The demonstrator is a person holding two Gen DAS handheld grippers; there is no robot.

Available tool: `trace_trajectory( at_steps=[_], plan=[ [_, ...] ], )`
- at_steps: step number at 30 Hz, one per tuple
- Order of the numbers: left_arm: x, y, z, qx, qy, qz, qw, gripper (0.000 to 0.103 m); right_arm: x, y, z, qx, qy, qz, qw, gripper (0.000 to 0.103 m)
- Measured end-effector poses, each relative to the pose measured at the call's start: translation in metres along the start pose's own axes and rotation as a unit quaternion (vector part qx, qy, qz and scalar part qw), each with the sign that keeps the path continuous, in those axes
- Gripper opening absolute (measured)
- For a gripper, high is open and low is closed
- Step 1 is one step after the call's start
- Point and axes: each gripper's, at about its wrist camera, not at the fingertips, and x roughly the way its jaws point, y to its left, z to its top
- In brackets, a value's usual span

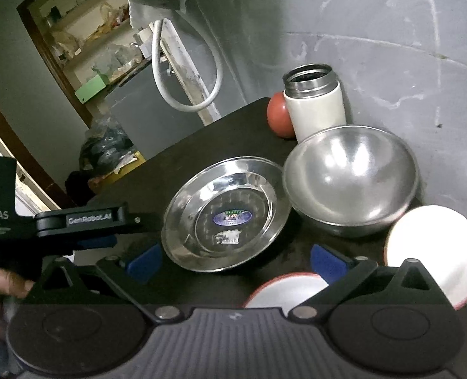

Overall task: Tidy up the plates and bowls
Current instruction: 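Grasp the rim of the small steel plate with the right tool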

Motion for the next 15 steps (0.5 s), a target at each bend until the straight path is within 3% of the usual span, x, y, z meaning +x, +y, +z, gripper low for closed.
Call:
trace_trajectory(
  at_steps=[5,8,15],
  plan=[
    [0.016,0.000,0.008,0.011,0.010,-0.011,0.9998,0.102,0.017,0.002,0.005,-0.001,0.008,-0.009,1.000,0.101],
    [0.022,-0.003,0.012,0.025,0.007,-0.017,0.9995,0.102,0.026,0.002,0.007,-0.003,0.016,-0.016,1.000,0.093],
    [0.033,-0.013,0.017,0.044,0.008,-0.040,0.9982,0.086,0.043,0.001,0.008,0.000,0.027,-0.039,0.999,0.078]
  ],
)
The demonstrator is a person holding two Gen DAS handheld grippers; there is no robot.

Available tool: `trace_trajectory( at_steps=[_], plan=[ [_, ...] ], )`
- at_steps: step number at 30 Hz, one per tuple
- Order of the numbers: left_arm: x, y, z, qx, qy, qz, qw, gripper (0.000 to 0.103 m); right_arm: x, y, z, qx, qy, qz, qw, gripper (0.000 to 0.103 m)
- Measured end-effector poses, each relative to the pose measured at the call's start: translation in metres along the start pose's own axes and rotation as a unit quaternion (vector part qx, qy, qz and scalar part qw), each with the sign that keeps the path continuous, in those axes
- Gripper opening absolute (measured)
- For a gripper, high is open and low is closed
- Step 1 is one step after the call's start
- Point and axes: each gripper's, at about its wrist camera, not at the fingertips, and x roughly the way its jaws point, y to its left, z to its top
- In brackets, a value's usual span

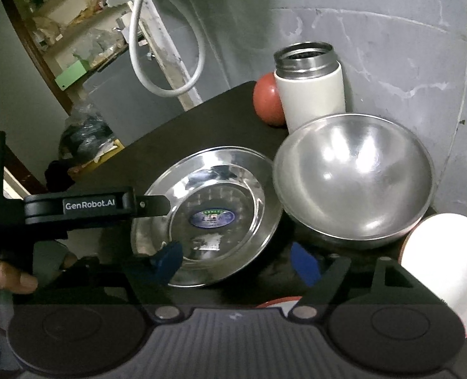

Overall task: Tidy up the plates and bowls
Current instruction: 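Grasp the rim of the small steel plate with the right tool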

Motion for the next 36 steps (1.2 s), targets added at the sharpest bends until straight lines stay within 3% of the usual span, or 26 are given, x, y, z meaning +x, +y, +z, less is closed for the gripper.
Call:
trace_trajectory(
  at_steps=[5,7,9,14,21,36],
  plan=[
    [0.004,-0.002,0.002,-0.007,0.000,0.002,1.0000,0.075,0.005,-0.001,0.000,0.001,0.003,-0.010,1.000,0.074],
    [0.005,-0.002,0.003,-0.005,-0.001,0.001,1.0000,0.067,0.009,-0.002,0.001,0.002,0.005,-0.014,1.000,0.065],
    [0.006,-0.003,0.004,-0.005,0.001,-0.003,1.0000,0.049,0.012,-0.003,0.001,0.004,0.007,-0.017,1.000,0.057],
    [0.005,-0.001,0.003,-0.004,0.010,-0.026,0.9996,0.022,0.013,-0.004,0.000,0.004,0.013,-0.016,1.000,0.037],
    [-0.003,0.001,-0.006,0.000,0.008,-0.033,0.9994,0.019,0.013,-0.006,0.000,0.003,0.009,-0.016,1.000,0.029],
    [-0.058,0.012,-0.027,-0.015,-0.020,-0.017,0.9996,0.019,-0.015,0.017,-0.006,-0.038,-0.004,0.023,0.999,0.029]
  ],
)
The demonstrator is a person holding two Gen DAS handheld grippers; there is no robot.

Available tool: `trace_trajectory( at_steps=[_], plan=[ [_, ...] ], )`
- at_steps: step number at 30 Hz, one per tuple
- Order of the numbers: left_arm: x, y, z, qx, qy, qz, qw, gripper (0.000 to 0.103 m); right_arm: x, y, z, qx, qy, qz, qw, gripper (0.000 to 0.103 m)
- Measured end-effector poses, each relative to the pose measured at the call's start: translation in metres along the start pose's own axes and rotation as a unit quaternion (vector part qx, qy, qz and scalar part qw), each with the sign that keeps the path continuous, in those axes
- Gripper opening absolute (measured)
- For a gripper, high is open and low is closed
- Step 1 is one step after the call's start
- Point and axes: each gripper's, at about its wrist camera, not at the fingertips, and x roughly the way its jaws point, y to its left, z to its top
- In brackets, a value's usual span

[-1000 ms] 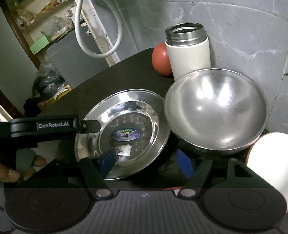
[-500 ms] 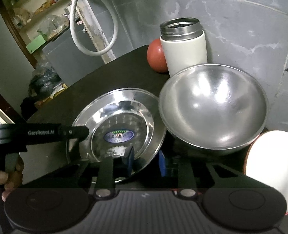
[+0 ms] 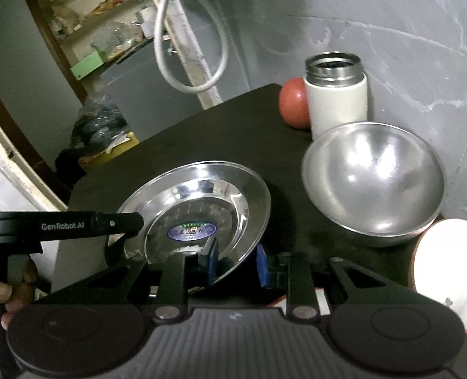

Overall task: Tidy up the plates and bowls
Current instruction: 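Grasp the rim of the small steel plate with the right tool, then carry the small steel plate with the right tool onto the plate stack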

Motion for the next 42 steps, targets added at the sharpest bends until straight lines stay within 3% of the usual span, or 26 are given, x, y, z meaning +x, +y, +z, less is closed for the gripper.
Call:
trace_trajectory(
  at_steps=[11,22,42],
  plan=[
    [-0.073,-0.001,-0.032,-0.013,-0.036,0.008,0.9992,0.019,-0.054,0.028,-0.017,-0.043,-0.013,0.041,0.998,0.029],
    [-0.126,0.000,-0.075,-0.037,-0.048,0.024,0.9979,0.020,-0.093,0.053,-0.039,-0.088,-0.005,0.071,0.994,0.029],
    [-0.159,-0.011,-0.153,-0.054,-0.009,0.049,0.9973,0.021,-0.127,0.052,-0.093,-0.115,0.060,0.101,0.986,0.029]
  ],
)
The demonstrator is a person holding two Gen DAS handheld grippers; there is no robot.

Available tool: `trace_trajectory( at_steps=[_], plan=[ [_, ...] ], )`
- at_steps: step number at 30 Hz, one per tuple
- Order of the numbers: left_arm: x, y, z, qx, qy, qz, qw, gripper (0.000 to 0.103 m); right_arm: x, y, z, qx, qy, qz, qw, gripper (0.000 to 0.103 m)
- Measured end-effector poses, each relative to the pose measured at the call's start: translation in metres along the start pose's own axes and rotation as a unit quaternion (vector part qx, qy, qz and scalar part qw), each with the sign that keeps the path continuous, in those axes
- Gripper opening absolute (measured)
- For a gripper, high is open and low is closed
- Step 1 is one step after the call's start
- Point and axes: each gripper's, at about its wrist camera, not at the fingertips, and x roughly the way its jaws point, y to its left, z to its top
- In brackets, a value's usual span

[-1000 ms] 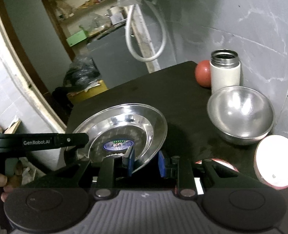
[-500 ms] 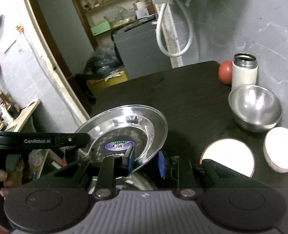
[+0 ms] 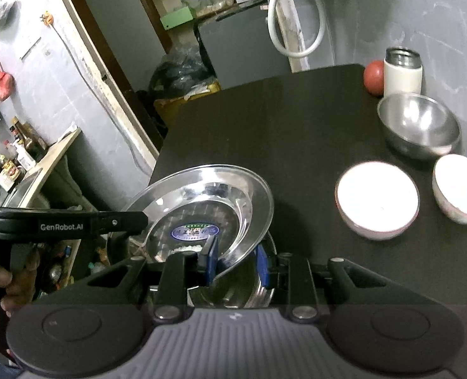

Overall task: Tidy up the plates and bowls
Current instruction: 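Carry the small steel plate with the right tool onto the plate stack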

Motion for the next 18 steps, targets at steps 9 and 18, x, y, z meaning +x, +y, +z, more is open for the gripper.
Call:
trace_trajectory(
  at_steps=[9,18],
  plan=[
    [-0.004,-0.007,-0.012,0.004,0.009,0.009,0.9999,0.022,0.001,-0.003,-0.006,-0.003,0.018,0.007,1.000,0.030],
    [-0.008,-0.010,-0.018,-0.001,0.023,0.013,0.9997,0.023,-0.002,-0.002,-0.010,-0.016,0.030,0.015,0.999,0.030]
  ],
)
